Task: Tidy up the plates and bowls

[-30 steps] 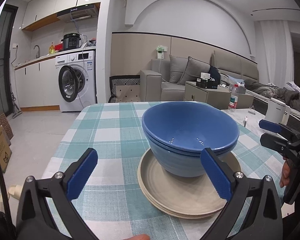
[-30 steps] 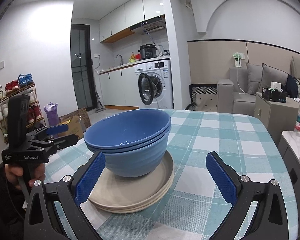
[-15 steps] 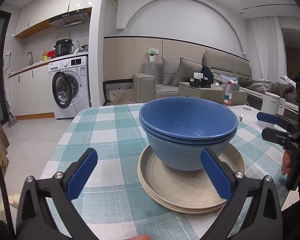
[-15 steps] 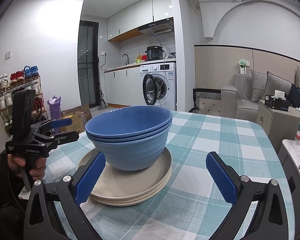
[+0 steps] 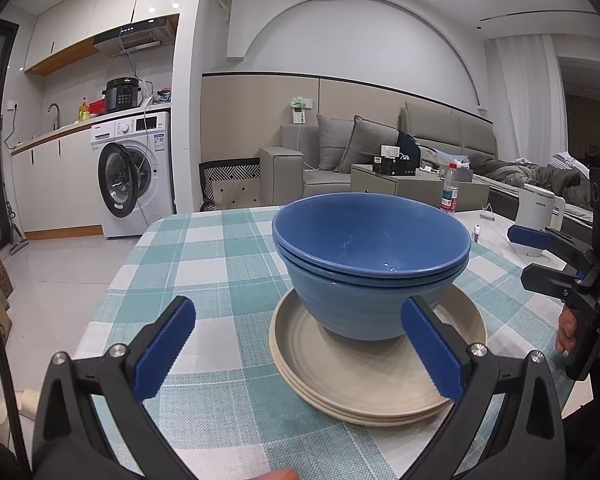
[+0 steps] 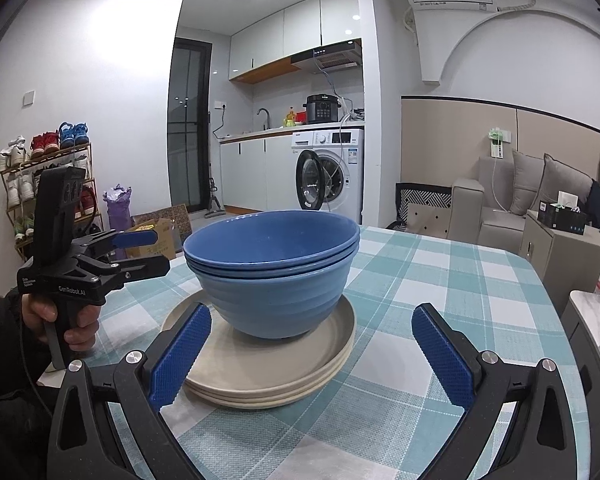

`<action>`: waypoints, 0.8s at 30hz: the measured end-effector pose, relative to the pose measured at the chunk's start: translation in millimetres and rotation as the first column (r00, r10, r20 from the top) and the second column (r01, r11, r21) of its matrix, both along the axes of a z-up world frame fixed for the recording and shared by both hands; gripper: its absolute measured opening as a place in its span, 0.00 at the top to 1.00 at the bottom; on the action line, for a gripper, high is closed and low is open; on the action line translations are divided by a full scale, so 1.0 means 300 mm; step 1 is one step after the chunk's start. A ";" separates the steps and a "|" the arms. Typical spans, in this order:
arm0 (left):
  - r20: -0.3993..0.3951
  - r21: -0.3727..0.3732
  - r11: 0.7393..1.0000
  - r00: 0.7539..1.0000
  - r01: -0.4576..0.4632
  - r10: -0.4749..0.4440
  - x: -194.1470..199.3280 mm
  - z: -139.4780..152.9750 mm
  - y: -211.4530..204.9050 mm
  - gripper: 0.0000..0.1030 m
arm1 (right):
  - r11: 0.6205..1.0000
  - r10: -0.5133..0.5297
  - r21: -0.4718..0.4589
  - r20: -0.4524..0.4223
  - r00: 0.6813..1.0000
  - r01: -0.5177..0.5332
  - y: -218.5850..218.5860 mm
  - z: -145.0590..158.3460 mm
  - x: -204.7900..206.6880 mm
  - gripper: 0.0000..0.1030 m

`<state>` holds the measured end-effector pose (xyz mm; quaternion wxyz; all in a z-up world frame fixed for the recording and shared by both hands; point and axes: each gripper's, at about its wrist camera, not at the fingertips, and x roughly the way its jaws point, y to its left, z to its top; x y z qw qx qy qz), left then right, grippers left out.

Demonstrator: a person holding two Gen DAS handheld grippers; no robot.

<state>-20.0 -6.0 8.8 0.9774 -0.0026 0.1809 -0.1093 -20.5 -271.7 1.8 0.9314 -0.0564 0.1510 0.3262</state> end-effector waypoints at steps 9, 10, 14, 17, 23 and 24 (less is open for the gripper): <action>-0.003 -0.003 1.000 1.000 0.002 -0.002 0.002 0.001 -0.002 0.00 | 1.000 0.002 0.001 -0.002 1.000 -0.002 0.000 0.001 0.005 0.00; -0.003 -0.002 1.000 1.000 0.002 -0.002 0.002 0.000 0.000 0.00 | 1.000 0.002 0.001 -0.002 1.000 -0.002 0.001 0.000 0.007 0.01; -0.004 -0.003 1.000 1.000 0.002 -0.002 0.003 -0.001 0.000 0.00 | 1.000 0.002 0.001 -0.002 1.000 -0.002 0.001 0.000 0.007 0.00; -0.004 -0.002 1.000 1.000 0.001 -0.001 0.003 -0.001 0.000 0.00 | 1.000 0.002 0.002 -0.003 1.000 -0.002 0.000 0.000 0.007 0.00; -0.004 -0.002 1.000 1.000 0.000 0.000 0.003 -0.001 0.000 0.00 | 1.000 0.003 0.002 -0.001 1.000 -0.003 0.000 0.000 0.007 0.00; -0.003 -0.002 1.000 1.000 0.000 0.000 0.003 -0.001 -0.001 0.00 | 1.000 0.003 0.003 -0.003 1.000 -0.003 0.000 0.000 0.007 0.00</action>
